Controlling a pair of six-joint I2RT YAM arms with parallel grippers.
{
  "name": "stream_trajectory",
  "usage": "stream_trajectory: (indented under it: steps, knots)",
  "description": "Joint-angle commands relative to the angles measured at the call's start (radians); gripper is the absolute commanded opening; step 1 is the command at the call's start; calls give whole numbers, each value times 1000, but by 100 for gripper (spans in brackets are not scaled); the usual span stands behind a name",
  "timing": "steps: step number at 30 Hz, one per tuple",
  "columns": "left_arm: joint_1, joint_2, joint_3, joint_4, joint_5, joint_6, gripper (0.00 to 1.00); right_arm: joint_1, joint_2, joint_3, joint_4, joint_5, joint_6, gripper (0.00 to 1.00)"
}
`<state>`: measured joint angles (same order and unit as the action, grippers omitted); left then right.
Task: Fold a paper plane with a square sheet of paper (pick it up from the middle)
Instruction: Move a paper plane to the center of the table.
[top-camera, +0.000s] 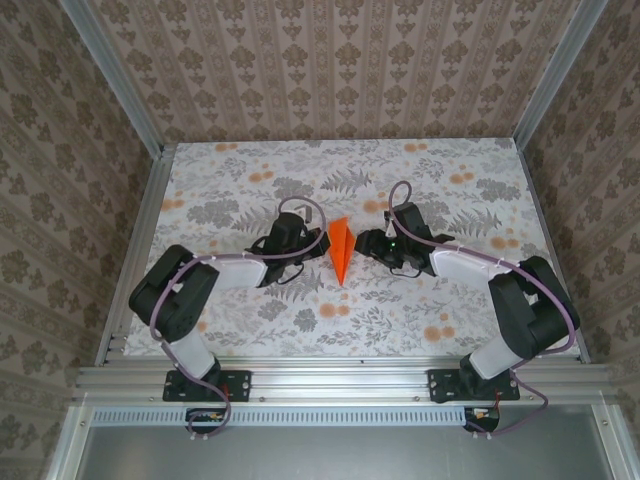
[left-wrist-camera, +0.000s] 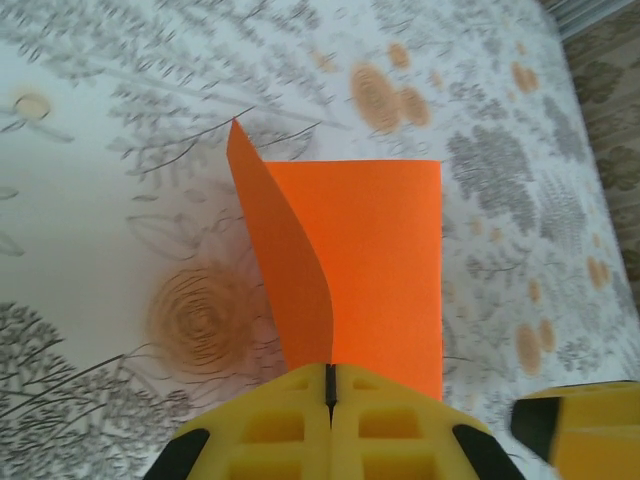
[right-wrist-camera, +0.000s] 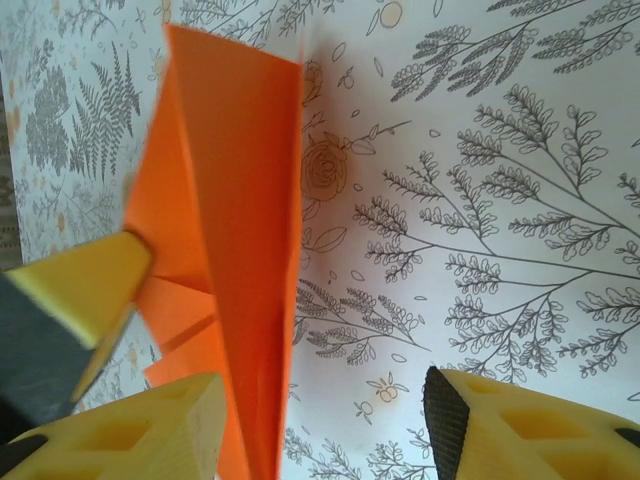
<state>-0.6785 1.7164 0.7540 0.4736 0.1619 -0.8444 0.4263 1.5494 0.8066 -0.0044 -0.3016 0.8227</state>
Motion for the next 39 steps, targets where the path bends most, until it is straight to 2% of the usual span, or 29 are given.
stream_trajectory:
  steps: [1,8,13,23,30,39]
  knots:
    - [16,43,-25,64,13,-38,0,3,-5,5,2,18,2,54]
    - [28,76,-47,68,-1,-69,0,35,83,129,-76,-29,-94,33]
    - [28,65,-48,56,4,-61,0,73,134,207,-131,-13,-134,26]
    - [28,66,-42,57,18,-62,0,148,176,298,-212,43,-147,24]
    - [28,69,-42,63,18,-68,0,154,260,349,-289,60,-107,30]
    - [28,69,-46,69,20,-84,0,154,289,365,-331,53,-120,34]
